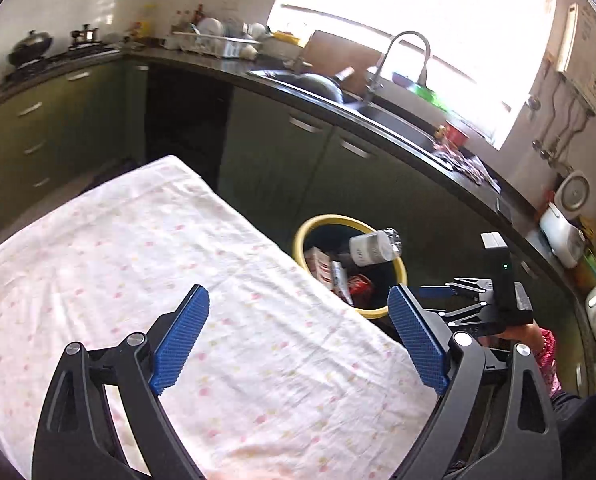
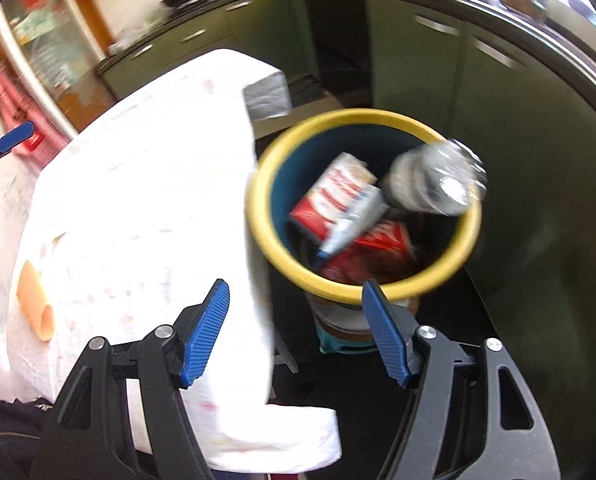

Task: Collect trash
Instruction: 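Grasp the orange mesh sleeve with the right gripper and lift it, then carry the orange mesh sleeve over the bin and open the right gripper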

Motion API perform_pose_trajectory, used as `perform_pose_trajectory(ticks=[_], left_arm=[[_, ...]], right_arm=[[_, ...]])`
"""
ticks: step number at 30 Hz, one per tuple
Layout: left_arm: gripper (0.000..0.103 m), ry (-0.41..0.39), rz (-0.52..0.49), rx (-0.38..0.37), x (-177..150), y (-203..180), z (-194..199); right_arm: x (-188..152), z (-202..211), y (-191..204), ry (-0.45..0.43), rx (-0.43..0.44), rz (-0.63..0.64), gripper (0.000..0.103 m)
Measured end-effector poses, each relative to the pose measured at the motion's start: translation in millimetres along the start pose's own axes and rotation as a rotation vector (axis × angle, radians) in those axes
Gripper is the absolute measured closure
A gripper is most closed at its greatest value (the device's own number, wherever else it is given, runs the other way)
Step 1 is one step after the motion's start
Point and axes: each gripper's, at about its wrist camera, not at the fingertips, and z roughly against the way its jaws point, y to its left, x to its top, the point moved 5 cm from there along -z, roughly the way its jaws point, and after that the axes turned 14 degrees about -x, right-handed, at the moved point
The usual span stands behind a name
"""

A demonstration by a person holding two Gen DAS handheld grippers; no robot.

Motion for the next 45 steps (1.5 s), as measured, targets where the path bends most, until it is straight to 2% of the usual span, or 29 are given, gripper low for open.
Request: perform_pose_trajectory(ticks=[6,10,13,15,20,23,26,27,29,30,33,40,43,45], left_arm=[[0.006,-0.187,0.096,0.205,-40,74,113],[0.006,-0.261,0.134,0.345,-60,126,157],[0.006,-0.301,0.178,0.422,-77,165,172],[0.006,-0.318,0.195,0.475,-90,182,174],[0.006,-0.300,0.194,0.547,-109,202,160],[0.006,-0.284,0.181,0.557,-112,202,150],[0.006,-0.295,0.192,0.534,-115,201,150],[0.006,-0.299,0.193,0.531,-116,200,151],[0.006,-0.294,0.193,0.525,-117,201,149],[0.006,-0.293,0.193,0.525,-117,200,148],[0.006,-0.286,0.189,0.521,-117,198,145],[0.006,-0.287,0.175,0.529,-117,194,144],[0.006,-0.284,0.174,0.528,-117,193,143],[0.006,-0.281,0.170,0.530,-116,192,143]], right_arm=[[19,15,108,-0.033,0.165,0.255,0.038],[12,28,190,-0.033,0.297,0.450,0.038],[-1,39,245,-0.023,0.403,0.599,0.037],[-12,45,274,-0.022,0.440,0.695,0.037],[-42,41,322,0.025,0.441,0.898,0.037],[-50,32,328,0.046,0.413,0.948,0.037],[-54,27,332,0.062,0.402,0.968,0.039],[-55,26,333,0.060,0.398,0.970,0.049],[-55,26,333,0.055,0.396,0.969,0.060],[-55,27,333,0.049,0.400,0.965,0.070],[-53,37,327,0.046,0.432,0.943,0.087],[-54,63,304,0.030,0.477,0.889,0.090],[-48,77,287,0.013,0.497,0.823,0.090],[-38,85,268,-0.019,0.474,0.763,0.089]])
